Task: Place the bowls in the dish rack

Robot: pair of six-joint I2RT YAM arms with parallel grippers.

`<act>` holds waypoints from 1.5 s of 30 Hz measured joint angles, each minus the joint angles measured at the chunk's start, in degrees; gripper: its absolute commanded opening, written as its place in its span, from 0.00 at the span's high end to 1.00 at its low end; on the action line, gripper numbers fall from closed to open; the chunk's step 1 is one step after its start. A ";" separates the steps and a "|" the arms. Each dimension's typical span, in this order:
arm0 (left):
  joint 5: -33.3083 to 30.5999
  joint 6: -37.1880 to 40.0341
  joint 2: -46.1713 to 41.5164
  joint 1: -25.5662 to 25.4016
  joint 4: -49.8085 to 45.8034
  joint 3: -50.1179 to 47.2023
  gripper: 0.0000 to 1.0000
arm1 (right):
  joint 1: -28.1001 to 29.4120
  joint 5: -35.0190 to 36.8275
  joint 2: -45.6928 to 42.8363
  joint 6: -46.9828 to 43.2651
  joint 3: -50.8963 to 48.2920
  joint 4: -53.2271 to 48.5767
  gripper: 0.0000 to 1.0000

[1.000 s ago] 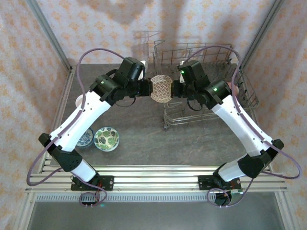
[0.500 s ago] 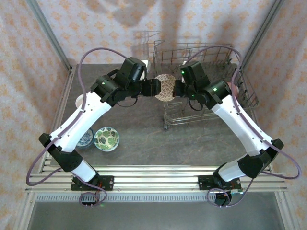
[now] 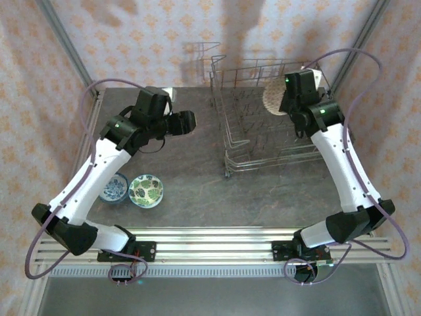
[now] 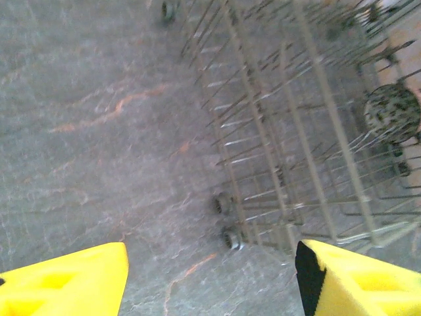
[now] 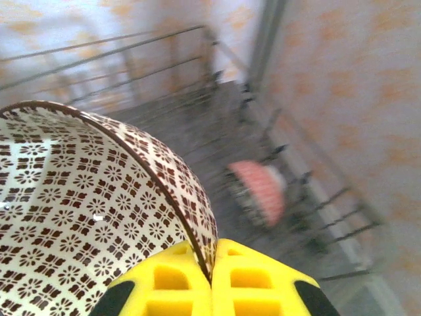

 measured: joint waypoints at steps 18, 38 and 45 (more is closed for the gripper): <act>8.00 2.40 4.24 5.57 3.08 -6.49 0.30 | -2.27 22.82 20.17 -13.00 0.55 0.24 1.00; 8.24 2.56 1.99 5.57 4.37 -11.56 0.31 | -5.11 29.70 26.16 -21.97 -0.37 5.11 1.00; 8.24 2.38 1.81 5.57 4.94 -12.66 0.30 | -4.70 31.04 26.25 -25.05 -2.21 7.61 1.00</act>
